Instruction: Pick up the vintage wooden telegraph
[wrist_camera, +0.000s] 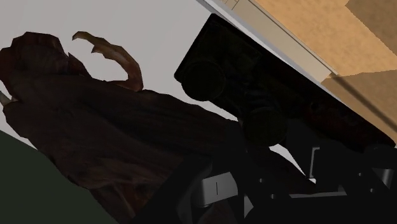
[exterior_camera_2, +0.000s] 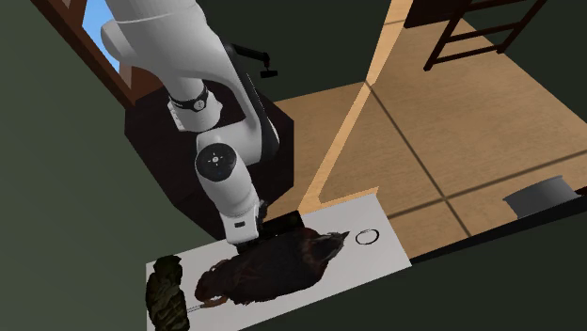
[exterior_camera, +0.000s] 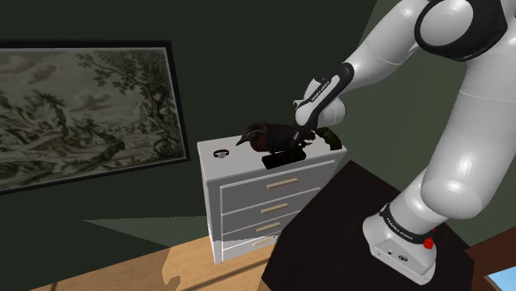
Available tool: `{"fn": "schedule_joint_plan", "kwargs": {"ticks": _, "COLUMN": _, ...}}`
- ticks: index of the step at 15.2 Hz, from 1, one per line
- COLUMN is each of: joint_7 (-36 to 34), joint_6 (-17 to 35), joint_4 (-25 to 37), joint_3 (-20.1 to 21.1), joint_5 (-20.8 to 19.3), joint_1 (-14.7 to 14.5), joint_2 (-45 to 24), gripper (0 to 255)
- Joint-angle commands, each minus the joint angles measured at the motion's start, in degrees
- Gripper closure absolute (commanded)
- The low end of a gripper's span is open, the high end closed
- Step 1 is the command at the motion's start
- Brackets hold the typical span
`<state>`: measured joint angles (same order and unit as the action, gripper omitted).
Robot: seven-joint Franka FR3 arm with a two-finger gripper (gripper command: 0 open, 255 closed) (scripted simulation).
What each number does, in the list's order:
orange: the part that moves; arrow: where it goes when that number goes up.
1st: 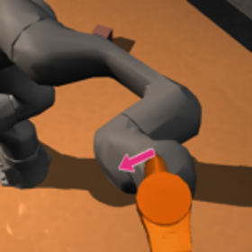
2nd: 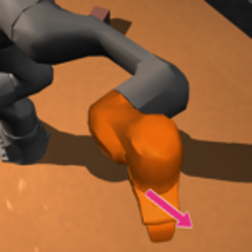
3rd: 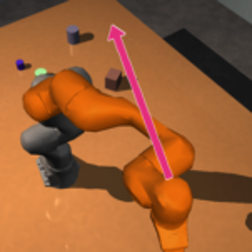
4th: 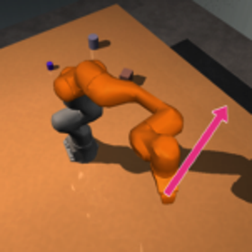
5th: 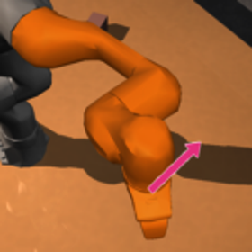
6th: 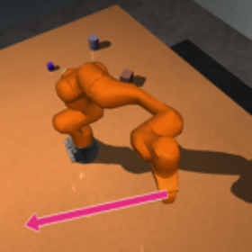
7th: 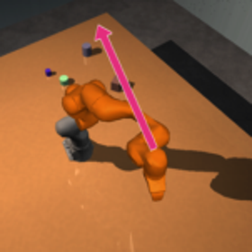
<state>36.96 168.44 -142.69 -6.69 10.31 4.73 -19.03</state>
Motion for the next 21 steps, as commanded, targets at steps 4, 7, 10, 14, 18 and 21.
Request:
{"fn": "schedule_joint_plan", "kwargs": {"ticks": 4, "joint_7": 0.15, "joint_6": -0.01, "joint_4": 0.0, "joint_3": 0.03, "joint_5": 0.02, "joint_1": 0.12, "joint_2": -0.04, "gripper": 255}}
{"fn": "schedule_joint_plan", "kwargs": {"ticks": 7, "joint_7": -0.8, "joint_6": -2.15, "joint_4": -0.5, "joint_3": -1.23, "joint_5": -1.16, "joint_1": -0.88, "joint_2": 2.59, "gripper": 255}}
{"fn": "schedule_joint_plan", "kwargs": {"ticks": 10, "joint_7": -1.85, "joint_6": -4.35, "joint_4": -0.87, "joint_3": -2.37, "joint_5": -2.52, "joint_1": -1.75, "joint_2": 5.18, "gripper": 255}}
{"fn": "schedule_joint_plan", "kwargs": {"ticks": 14, "joint_7": -3.31, "joint_6": -7.37, "joint_4": -1.17, "joint_3": -3.62, "joint_5": -4.47, "joint_1": -2.62, "joint_2": 8.55, "gripper": 255}}
{"fn": "schedule_joint_plan", "kwargs": {"ticks": 18, "joint_7": -4.72, "joint_6": -10.5, "joint_4": -1.24, "joint_3": -4.45, "joint_5": -6.38, "joint_1": -3.12, "joint_2": 11.81, "gripper": 255}}
{"fn": "schedule_joint_plan", "kwargs": {"ticks": 21, "joint_7": -5.11, "joint_6": -11.41, "joint_4": -1.21, "joint_3": -4.6, "joint_5": -6.91, "joint_1": -3.18, "joint_2": 12.73, "gripper": 255}}
